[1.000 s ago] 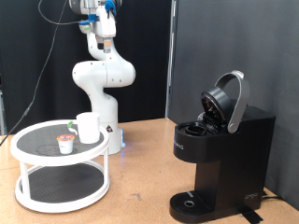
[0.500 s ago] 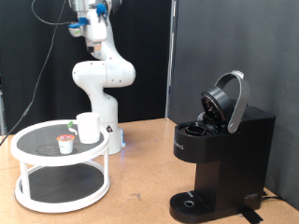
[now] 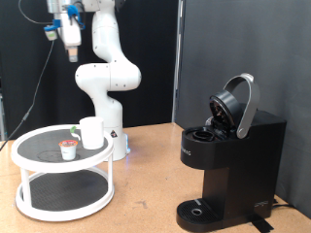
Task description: Make a cup of coffee with the keurig machine
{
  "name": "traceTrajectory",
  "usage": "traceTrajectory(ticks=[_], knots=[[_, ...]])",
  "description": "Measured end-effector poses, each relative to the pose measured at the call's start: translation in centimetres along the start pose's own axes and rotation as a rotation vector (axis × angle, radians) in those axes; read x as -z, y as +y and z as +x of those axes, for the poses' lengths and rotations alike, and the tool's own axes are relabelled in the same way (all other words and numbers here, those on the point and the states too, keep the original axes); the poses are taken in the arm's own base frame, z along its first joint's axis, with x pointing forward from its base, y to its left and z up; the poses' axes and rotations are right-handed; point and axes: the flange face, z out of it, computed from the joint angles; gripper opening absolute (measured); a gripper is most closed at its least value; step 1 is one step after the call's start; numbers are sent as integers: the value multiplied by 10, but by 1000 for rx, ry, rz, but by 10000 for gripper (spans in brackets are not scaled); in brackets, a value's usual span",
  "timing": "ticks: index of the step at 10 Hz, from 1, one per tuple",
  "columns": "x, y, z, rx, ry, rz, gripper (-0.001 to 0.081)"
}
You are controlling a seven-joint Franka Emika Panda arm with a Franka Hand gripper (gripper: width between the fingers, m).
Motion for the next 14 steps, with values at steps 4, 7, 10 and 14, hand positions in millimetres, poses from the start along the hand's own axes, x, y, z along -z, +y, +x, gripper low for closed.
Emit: traceTrajectory(ticks=[4, 7, 10, 14], knots=[[-1, -14, 13, -6, 9, -5, 734], [-8, -19, 13, 26, -49, 8, 734], [-37, -24, 8, 24, -45, 10, 734], [-95, -33, -9, 6, -14, 21, 734]])
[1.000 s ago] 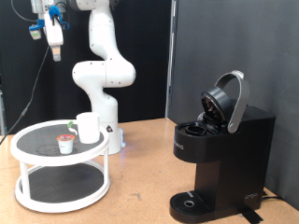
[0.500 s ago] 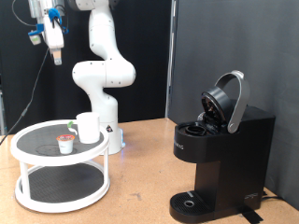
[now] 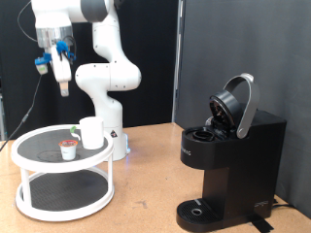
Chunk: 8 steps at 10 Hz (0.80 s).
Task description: Make a cup of coffee with the keurig machine
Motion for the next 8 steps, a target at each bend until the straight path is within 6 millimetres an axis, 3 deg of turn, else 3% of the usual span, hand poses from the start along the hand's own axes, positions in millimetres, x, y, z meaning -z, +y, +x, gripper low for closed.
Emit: traceTrajectory(ticks=[4, 8], knots=[[-48, -4, -8, -11, 22, 23, 734], [-81, -3, -14, -34, 34, 62, 734]])
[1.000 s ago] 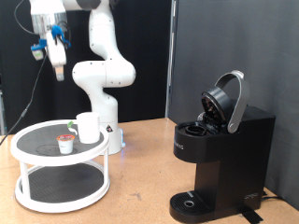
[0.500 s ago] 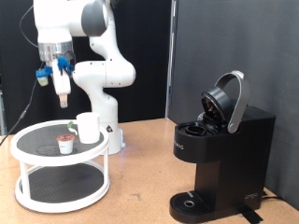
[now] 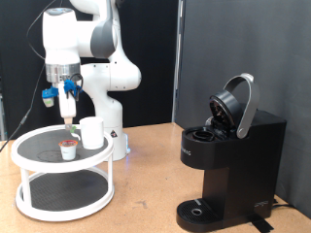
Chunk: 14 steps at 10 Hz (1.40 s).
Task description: Make a cup of coffee with the keurig machine
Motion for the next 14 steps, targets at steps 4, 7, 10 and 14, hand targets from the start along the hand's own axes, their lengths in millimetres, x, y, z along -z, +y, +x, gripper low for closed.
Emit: traceTrajectory(ticks=[4, 7, 10, 14], knots=[[-21, 2, -2, 6, 11, 15, 734], [-34, 1, -1, 10, 25, 21, 734], [-46, 3, 2, 13, 34, 27, 734], [-58, 6, 2, 17, 33, 33, 734]])
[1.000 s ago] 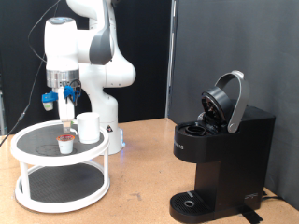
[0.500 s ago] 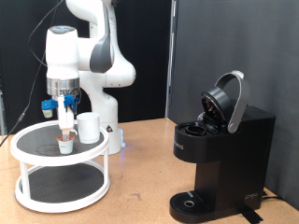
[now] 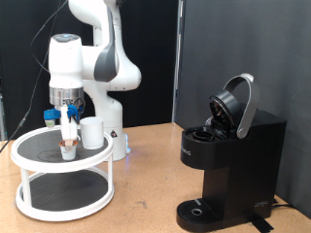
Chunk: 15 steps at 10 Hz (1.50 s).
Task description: Make a cup of coffee with the keurig machine
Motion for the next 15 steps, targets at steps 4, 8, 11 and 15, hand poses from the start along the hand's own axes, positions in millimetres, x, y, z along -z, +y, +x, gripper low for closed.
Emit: traceTrajectory(ticks=[4, 8, 11, 15], knots=[[-9, 7, 2, 6, 14, 10, 734], [-11, 9, 2, -5, 13, 10, 529], [-11, 8, 2, -7, 11, 10, 389], [7, 2, 6, -9, -25, -56, 389]])
